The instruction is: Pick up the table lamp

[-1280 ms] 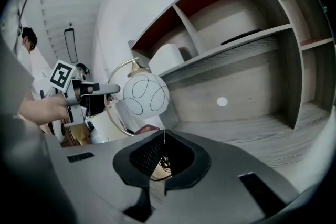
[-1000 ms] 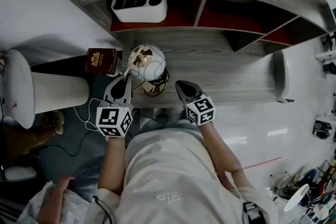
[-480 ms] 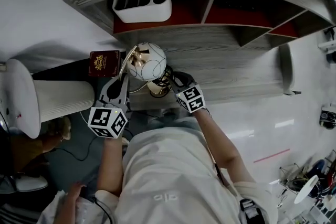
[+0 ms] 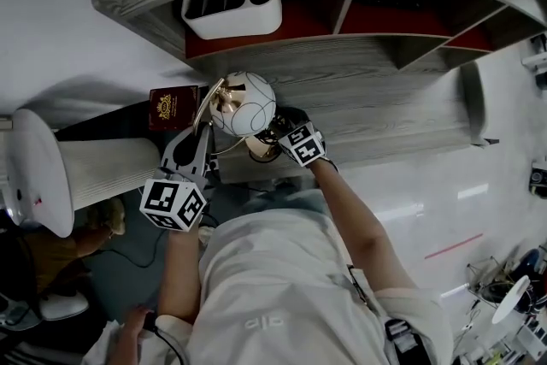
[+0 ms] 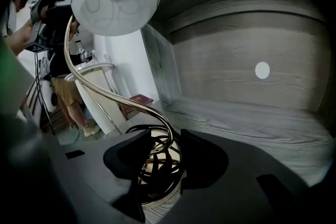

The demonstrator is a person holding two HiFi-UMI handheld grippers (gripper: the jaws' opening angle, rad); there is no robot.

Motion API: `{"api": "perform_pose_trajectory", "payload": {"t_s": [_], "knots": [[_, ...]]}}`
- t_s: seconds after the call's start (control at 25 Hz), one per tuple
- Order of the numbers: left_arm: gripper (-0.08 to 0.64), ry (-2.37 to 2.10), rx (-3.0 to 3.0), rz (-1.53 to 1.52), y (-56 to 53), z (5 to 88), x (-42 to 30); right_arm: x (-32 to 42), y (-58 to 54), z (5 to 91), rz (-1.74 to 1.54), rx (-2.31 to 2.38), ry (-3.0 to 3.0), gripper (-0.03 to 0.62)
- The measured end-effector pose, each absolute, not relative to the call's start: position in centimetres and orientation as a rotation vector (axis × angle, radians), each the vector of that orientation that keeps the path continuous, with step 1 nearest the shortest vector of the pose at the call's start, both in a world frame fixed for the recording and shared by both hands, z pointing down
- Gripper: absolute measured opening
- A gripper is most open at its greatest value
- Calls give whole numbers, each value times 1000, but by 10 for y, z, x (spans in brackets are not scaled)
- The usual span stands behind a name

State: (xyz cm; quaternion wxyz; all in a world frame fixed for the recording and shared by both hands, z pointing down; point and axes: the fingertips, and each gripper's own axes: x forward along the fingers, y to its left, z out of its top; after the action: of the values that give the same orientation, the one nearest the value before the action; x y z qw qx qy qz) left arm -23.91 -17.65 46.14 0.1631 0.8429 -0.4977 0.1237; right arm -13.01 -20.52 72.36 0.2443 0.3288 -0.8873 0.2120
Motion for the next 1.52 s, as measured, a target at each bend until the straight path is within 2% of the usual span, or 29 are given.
{"api": "perform_pose_trajectory", "payload": {"t_s": [0.28, 0.52, 1.0, 1.52], "knots": [[14, -1393, 2407, 332, -178, 462, -246, -138, -222, 743, 626, 969, -2392, 182], [14, -1392, 2387, 310, -180, 463, -255, -149, -239, 738, 655, 1021, -2359, 98], [14, -1429, 2313, 266, -182, 465, -278, -155, -243, 732, 630, 964, -2289, 66], [14, -1368, 2286, 64, -182, 457, -261, -88, -241, 693, 477, 956, -2143, 57]]}}
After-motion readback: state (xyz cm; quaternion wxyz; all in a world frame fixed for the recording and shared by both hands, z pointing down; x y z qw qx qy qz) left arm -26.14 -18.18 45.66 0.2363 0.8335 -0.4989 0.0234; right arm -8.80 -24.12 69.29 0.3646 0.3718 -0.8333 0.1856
